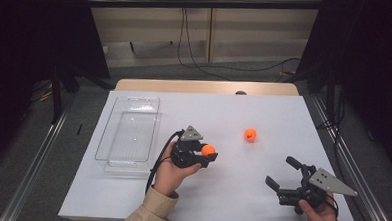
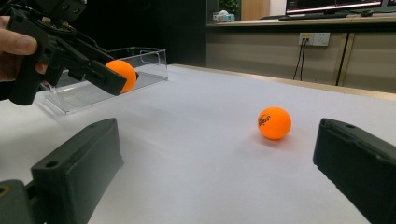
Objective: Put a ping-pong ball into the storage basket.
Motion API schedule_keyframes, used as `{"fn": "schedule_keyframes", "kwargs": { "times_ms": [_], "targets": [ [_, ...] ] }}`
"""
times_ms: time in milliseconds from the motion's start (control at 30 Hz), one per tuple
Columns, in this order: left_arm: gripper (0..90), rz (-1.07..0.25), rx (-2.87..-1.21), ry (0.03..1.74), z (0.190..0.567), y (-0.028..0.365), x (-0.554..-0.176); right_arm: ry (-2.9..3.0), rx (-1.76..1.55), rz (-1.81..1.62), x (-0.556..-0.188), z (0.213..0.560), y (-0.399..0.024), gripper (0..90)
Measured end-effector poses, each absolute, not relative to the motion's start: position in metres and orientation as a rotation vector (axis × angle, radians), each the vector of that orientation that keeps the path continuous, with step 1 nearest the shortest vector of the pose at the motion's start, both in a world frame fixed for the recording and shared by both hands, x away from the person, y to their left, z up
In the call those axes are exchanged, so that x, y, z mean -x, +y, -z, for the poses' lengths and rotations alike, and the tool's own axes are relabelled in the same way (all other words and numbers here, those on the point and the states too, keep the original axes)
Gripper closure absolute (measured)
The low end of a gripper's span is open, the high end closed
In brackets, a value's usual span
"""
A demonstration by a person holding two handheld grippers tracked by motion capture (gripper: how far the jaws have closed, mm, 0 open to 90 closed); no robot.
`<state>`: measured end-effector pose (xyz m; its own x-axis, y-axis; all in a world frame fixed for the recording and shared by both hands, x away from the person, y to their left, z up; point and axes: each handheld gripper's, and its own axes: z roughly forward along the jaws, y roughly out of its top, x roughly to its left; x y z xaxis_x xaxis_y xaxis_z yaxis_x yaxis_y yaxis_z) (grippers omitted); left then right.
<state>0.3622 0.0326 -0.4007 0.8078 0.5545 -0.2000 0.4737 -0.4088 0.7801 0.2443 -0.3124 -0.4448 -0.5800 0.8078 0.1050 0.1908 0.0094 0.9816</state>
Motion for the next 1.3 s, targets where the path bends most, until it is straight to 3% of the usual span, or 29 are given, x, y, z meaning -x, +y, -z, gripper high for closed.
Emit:
{"fn": "schedule_keyframes", "kwargs": {
  "times_ms": [1300],
  "targets": [
    [50.8, -0.128, -2.022, 0.84, 0.389, 0.062, -0.365, 1.803, -1.001, -1.606, -0.247, 0.444, -0.309, 1.0]
  ]
}}
